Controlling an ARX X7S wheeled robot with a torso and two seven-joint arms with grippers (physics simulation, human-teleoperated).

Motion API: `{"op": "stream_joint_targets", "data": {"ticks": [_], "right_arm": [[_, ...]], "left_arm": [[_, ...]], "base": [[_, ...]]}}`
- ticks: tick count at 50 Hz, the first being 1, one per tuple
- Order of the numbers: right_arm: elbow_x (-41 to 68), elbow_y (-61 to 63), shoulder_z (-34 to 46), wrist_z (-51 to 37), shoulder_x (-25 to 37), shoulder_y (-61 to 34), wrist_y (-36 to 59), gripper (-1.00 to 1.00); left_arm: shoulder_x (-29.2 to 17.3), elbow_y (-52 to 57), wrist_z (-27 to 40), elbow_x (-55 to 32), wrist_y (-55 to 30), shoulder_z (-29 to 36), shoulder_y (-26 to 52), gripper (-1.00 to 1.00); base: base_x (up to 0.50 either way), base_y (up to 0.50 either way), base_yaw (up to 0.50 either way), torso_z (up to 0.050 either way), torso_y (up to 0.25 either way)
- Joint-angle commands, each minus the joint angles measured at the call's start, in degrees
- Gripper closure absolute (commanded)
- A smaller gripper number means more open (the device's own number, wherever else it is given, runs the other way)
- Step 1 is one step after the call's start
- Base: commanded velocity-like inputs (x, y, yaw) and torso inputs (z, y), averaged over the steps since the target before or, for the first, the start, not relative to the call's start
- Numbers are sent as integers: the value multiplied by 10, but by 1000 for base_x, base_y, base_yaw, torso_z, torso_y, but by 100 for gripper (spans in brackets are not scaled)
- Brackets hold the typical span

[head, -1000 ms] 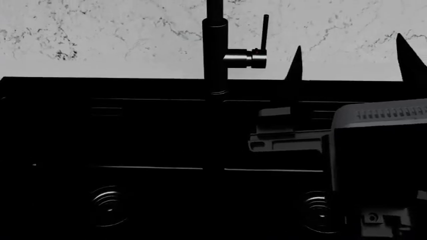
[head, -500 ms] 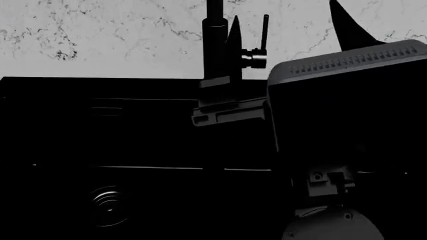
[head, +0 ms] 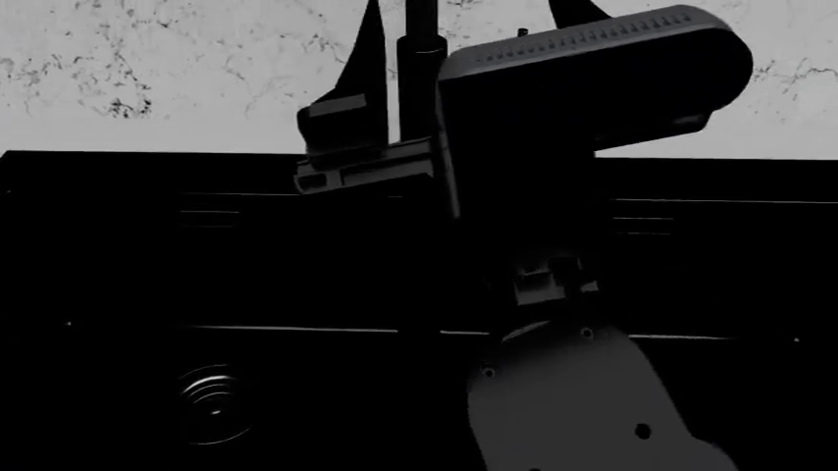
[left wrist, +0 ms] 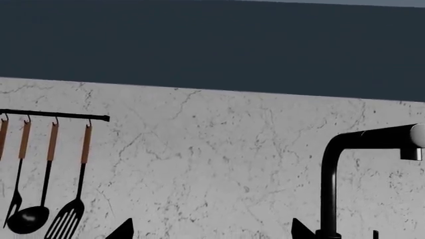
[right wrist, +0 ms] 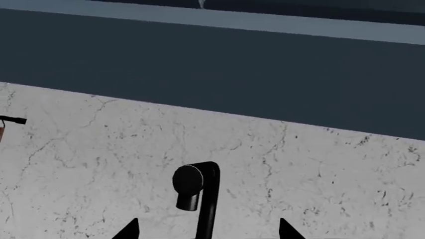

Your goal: Turn the sink spout to the right.

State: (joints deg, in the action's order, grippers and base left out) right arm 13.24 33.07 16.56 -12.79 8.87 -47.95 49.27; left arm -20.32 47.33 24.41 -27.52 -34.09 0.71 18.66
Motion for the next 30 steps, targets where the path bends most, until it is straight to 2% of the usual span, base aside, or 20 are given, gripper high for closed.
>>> {"op": "stream_joint_targets", "data": {"ticks": [1, 24, 30], "right_arm": [[10, -41, 3, -6, -22, -22, -8, -100], [36, -37, 5, -10, -20, -27, -5, -100], [27, -75, 17, -9, -22, -43, -26, -100]], "left_arm": [[-2, -7, -1, 2, 9, 3, -5, -100], [0, -11, 2, 5, 16, 20, -8, -100], [0, -8, 1, 0, 23, 18, -12, -100]], "base": [[0, 0, 0, 0, 0], [0, 0, 0, 0, 0], [0, 0, 0, 0, 0]]}}
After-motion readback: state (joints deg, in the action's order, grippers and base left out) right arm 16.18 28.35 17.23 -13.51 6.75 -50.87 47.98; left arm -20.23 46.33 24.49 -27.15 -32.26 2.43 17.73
